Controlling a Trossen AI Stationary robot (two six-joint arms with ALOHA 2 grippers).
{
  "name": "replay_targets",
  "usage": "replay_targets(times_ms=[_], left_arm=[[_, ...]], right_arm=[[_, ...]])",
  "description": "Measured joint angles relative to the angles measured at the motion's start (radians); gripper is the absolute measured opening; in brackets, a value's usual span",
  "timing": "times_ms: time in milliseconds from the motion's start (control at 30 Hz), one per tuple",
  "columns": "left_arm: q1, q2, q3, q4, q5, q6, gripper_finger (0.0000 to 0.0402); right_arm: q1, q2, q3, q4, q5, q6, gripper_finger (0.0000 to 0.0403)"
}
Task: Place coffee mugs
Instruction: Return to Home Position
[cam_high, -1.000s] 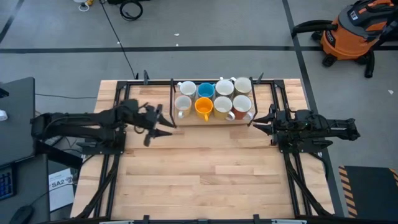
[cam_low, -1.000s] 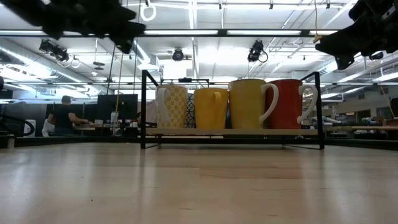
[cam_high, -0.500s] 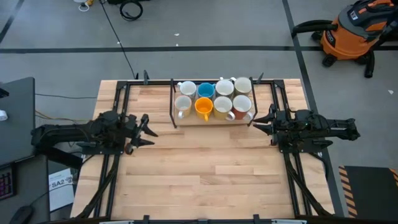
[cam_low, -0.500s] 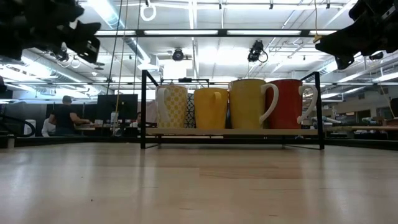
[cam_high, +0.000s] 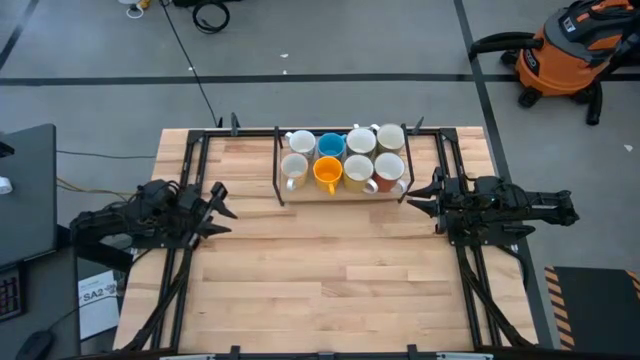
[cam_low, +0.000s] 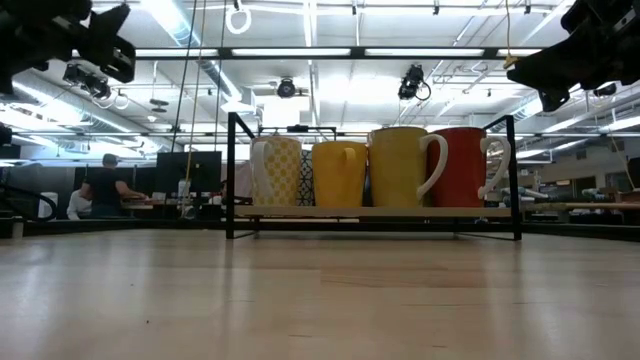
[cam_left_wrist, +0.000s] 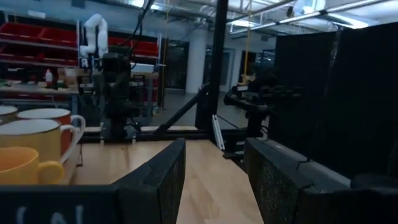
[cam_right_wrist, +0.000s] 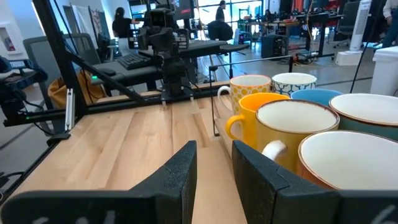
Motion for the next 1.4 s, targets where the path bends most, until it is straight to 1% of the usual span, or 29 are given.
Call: replay_targets(times_ms=[67, 133, 367, 433, 500, 533, 633, 833, 1000, 1400], left_arm=[[0.0, 0.002, -0.003, 0.029, 0.019, -0.007, 0.0172], [0.0, 0.002, 0.001, 0.059, 0.017, 0.008, 0.0172], [0.0, 0.001, -0.002, 0.066, -0.056, 0.039, 0.0172], [0.0, 0.001, -0.035, 0.172, -0.07, 0.043, 0.0172], [0.0, 0.001, -0.111, 0.364, -0.073, -0.015, 0.0172], [0.0, 0.002, -0.113, 0.384, -0.069, -0.032, 0.0172], [0.002, 0.003, -0.114, 0.404, -0.068, -0.018, 0.0172], [0.002, 0.003, -0.115, 0.335, -0.061, -0.024, 0.0172], [0.002, 0.003, -0.115, 0.363, -0.062, -0.025, 0.0172], [0.002, 0.004, -0.115, 0.363, -0.069, -0.025, 0.0172]], right_arm=[[0.0, 0.0, 0.0, 0.0, -0.001, 0.0, 0.0107], [0.0, 0.0, 0.0, 0.0, 0.0, 0.0, 0.0107], [0.0, 0.001, 0.0, 0.001, -0.004, 0.0, 0.0107], [0.0, 0.001, 0.0, 0.001, -0.004, 0.0, 0.0107], [0.0, 0.001, 0.0, 0.001, -0.004, 0.0, 0.0107], [0.0, 0.001, 0.0, 0.001, -0.004, 0.0, 0.0107], [0.0, 0.001, 0.0, 0.001, -0.004, 0.0, 0.0107], [0.0, 0.001, 0.0, 0.0, -0.004, 0.0, 0.0107], [0.0, 0.001, 0.0, 0.001, -0.004, 0.0, 0.0107], [0.0, 0.001, 0.0, 0.0, -0.004, 0.0, 0.0107]])
